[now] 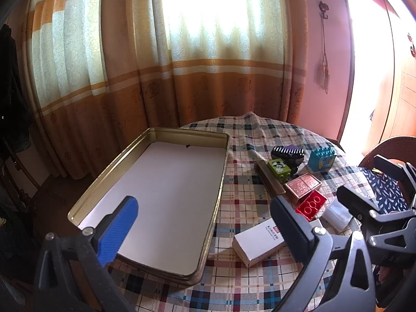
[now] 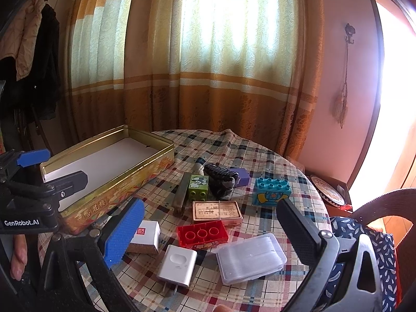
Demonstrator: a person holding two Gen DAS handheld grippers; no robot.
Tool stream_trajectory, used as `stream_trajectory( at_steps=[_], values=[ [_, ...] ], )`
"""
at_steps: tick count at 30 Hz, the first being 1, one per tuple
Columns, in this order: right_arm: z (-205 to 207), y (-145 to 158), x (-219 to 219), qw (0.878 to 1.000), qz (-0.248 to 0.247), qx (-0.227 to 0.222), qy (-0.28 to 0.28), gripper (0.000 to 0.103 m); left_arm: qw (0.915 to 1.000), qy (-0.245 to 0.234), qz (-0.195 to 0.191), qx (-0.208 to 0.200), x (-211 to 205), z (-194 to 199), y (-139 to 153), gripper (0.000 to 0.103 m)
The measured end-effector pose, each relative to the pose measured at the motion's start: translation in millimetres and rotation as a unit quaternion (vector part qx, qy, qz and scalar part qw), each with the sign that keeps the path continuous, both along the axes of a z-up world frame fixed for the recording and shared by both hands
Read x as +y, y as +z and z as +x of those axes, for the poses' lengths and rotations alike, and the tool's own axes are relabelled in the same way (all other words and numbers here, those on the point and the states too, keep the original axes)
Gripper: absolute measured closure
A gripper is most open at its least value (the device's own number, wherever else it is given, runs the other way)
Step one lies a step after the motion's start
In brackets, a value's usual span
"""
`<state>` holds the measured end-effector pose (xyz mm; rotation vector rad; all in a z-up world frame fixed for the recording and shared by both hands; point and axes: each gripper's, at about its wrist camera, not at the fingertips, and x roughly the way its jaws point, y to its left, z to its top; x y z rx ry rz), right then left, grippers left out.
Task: Organize rigid objects
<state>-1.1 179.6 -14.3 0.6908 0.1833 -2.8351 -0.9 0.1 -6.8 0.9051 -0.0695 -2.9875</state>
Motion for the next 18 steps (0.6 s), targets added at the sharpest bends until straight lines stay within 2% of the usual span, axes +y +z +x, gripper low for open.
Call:
stream_trajectory(
  at_steps=[18],
  values=[
    [0.1,-2.2,-0.7,1.000,0.002,-0.006,0.002,0.001,1.0000,-0.001,-0.001,-0.005,1.2,0.8,-2.5,0.000]
  ],
)
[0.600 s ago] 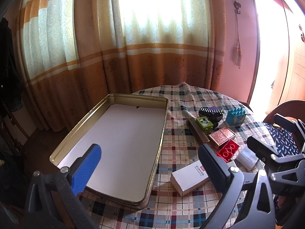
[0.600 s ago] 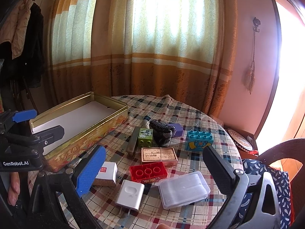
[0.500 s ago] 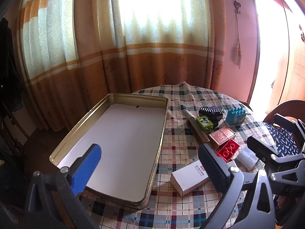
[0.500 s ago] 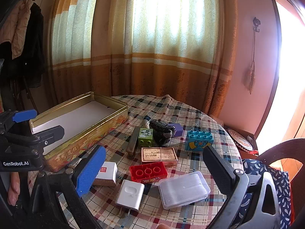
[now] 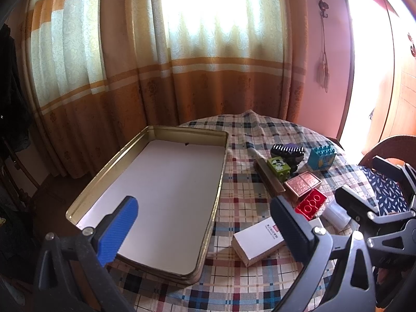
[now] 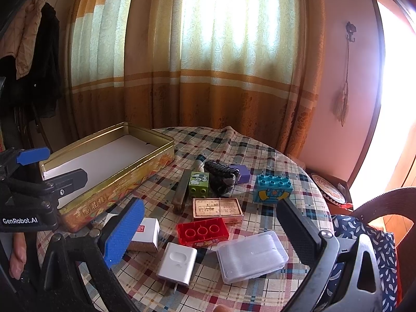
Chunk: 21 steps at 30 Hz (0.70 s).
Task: Organize rigid objects
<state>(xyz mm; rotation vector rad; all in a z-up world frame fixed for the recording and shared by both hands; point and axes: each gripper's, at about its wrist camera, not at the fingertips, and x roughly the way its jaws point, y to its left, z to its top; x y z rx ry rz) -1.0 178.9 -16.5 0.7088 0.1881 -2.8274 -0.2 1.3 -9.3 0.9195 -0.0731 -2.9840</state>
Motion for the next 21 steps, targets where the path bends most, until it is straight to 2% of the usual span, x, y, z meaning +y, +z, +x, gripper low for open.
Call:
stream_trajectory(
  at_steps=[16,21],
  values=[
    [-6,-8,5,1.000,0.002,-0.012,-0.002,0.001,0.9999,-0.010,-0.004,-0.010,9,-2,-6,0.000],
    [-9,-11,20,1.000,0.005,-0.014,-0.018,0.001,0.9995,-0.024,-0.010,-0.016,21,-1,-13,0.000]
  ],
)
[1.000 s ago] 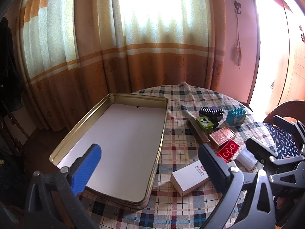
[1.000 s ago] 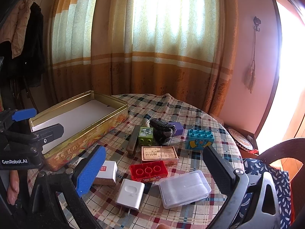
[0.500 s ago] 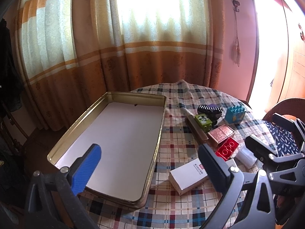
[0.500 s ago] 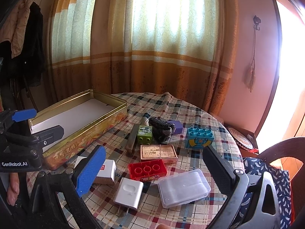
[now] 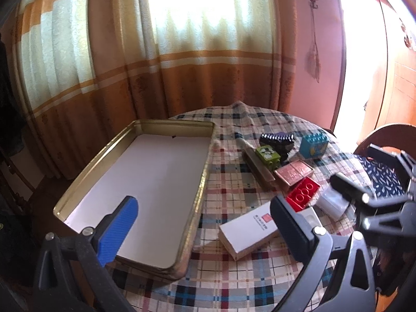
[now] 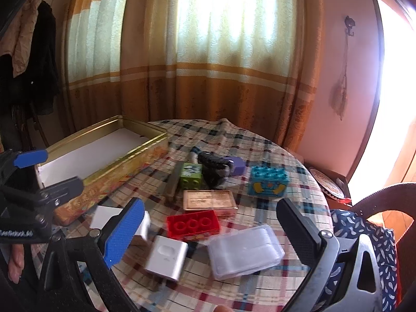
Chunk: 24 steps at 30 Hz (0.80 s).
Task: Organize rigid objects
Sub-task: 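Move the left gripper to the white card box and grasp it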
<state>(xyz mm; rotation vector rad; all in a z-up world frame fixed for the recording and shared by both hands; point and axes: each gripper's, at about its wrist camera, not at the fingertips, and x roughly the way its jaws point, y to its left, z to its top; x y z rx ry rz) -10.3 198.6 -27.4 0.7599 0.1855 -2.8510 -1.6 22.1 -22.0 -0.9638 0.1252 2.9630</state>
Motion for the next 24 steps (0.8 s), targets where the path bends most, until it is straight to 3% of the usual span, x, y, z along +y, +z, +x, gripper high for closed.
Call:
stream_trajectory(
  at_steps=[12,16,20,24],
  values=[
    [-10,-17,57,0.998,-0.020,-0.031,-0.060,0.001,0.9990,-0.039,-0.003,-0.022,23,0,-19,0.000],
    [-14,-27,53,0.998,-0.010,-0.050,-0.044,0.002,0.9977,-0.058,0.005,-0.034,31,0,-26,0.000],
    [-14,-38,39,0.998,0.012,-0.064,-0.015,0.012,0.9958,-0.077,0.012,-0.049,38,2,-31,0.001],
    [-21,-49,35,0.996,0.022,-0.088,-0.010,0.012,0.9933,-0.090,0.027,-0.067,41,1,-36,0.001]
  ],
)
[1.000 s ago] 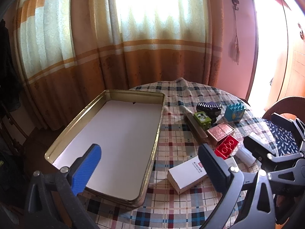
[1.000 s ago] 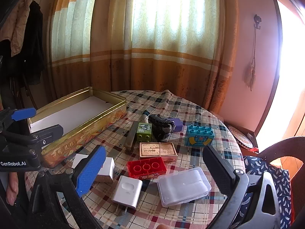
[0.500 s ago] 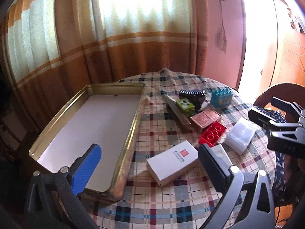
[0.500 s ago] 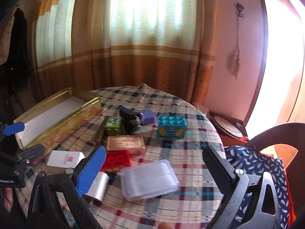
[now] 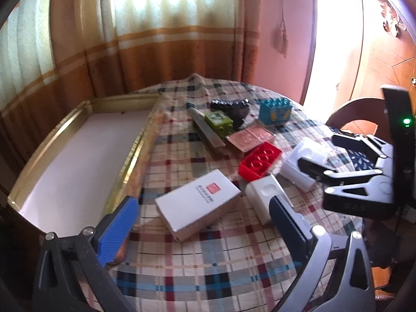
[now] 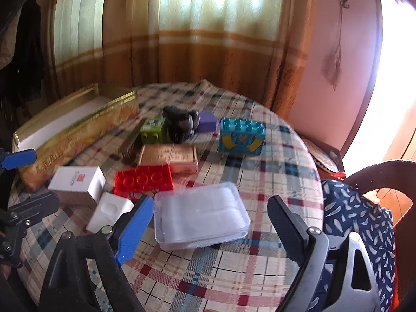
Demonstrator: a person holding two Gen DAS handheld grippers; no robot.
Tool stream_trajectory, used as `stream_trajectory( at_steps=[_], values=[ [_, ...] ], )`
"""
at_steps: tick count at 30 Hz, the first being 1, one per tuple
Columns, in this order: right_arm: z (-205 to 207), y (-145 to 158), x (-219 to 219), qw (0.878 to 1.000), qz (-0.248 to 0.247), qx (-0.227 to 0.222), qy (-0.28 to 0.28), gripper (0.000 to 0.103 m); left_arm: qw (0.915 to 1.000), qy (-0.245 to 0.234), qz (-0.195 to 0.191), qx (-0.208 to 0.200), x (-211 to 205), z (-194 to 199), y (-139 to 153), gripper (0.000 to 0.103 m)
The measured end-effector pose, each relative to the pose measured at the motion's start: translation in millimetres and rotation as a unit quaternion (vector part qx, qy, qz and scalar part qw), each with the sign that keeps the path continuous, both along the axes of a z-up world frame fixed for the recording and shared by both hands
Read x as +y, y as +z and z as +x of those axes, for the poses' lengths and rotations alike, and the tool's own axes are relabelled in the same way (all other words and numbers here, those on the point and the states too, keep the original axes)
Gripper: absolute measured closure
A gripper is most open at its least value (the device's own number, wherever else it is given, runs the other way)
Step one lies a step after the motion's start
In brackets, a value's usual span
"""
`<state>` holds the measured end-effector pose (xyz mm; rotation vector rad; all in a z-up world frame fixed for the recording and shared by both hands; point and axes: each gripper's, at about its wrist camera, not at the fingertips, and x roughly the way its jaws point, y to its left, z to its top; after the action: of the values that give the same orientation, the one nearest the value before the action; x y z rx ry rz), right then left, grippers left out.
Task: Organize rigid objects
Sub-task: 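Move the left gripper to the white card box and grasp it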
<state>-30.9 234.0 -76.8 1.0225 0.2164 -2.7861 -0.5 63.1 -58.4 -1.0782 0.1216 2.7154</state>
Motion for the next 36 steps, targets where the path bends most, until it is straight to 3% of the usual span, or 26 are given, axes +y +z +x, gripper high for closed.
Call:
stream_trajectory(
  at_steps=[7,12,19,29,34,36],
  values=[
    [-3,-2,5,1.000,0.000,-0.001,-0.005,0.012,0.9986,-0.004,0.020,-0.049,1,-10,-18,0.004],
    [-4,-3,6,1.000,-0.004,0.001,-0.010,0.012,0.9989,0.017,0.002,-0.043,9,-16,-20,0.004],
    [-5,-3,10,1.000,-0.007,0.001,-0.017,0.012,0.9984,0.011,0.008,-0.055,19,-35,-20,0.003],
    [-5,-5,12,1.000,-0.017,-0.002,-0.014,0.012,0.9986,-0.003,-0.018,-0.050,17,-35,-21,0.006],
    [-4,-4,11,1.000,-0.018,-0.002,-0.011,0.012,0.9986,-0.016,-0.022,-0.046,10,-37,-17,0.029],
    [-4,-4,10,1.000,-0.018,-0.002,-0.009,0.012,0.9977,-0.033,-0.030,-0.051,9,-38,-16,0.029]
  ],
)
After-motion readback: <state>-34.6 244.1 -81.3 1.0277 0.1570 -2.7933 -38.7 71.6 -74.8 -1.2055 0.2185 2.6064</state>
